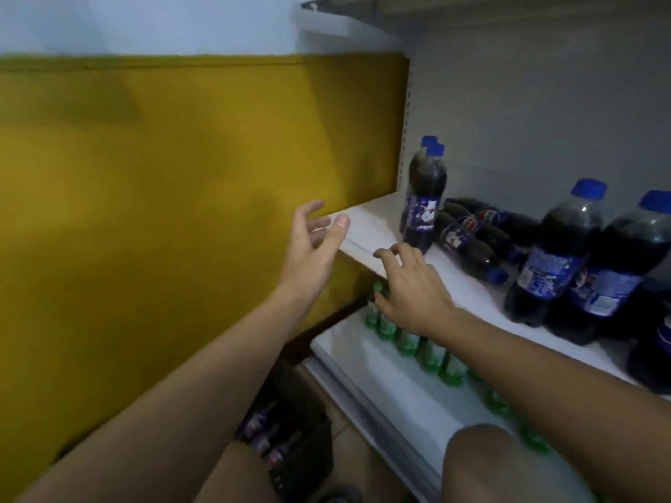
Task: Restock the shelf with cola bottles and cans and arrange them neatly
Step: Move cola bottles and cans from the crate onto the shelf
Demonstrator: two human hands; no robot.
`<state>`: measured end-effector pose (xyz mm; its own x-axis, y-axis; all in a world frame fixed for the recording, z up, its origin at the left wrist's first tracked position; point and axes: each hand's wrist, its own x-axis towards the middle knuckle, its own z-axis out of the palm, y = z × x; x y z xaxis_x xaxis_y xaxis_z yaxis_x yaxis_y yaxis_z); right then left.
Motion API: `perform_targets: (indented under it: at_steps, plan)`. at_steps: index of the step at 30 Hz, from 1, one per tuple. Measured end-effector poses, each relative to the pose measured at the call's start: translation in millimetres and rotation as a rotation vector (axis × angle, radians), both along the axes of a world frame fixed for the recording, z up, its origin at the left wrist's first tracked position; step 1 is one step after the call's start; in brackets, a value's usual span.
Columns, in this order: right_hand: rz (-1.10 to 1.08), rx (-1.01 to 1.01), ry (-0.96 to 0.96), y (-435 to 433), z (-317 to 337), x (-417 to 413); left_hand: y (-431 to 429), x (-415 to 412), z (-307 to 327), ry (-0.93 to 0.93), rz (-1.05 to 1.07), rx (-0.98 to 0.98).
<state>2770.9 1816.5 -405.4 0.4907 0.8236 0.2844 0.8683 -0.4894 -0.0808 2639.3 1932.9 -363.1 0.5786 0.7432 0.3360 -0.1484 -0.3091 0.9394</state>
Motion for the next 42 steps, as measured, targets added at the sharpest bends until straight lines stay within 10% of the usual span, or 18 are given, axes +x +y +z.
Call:
perform_targets:
  at_steps: [14,27,36,42]
  plan:
    - [0.623,-0.169,0.193,106.9,-79.5,-176.4,44.1,-233.8,-89.3,0.15,0.439,-0.167]
    - [0.656,-0.422,0.409,217.1,-248.6,-195.6,152.7,-267.5,-259.4,0.562,0.381,-0.352]
    - [0.518,-0.874,0.429,239.1,-333.8,-153.1,162.2,-256.1,-388.7,1.17,-0.028,-0.276]
    - [0.536,-1.022,0.392,252.4,-417.5,-141.6,128.5,-223.3,-520.1,1.312,-0.044,-0.602]
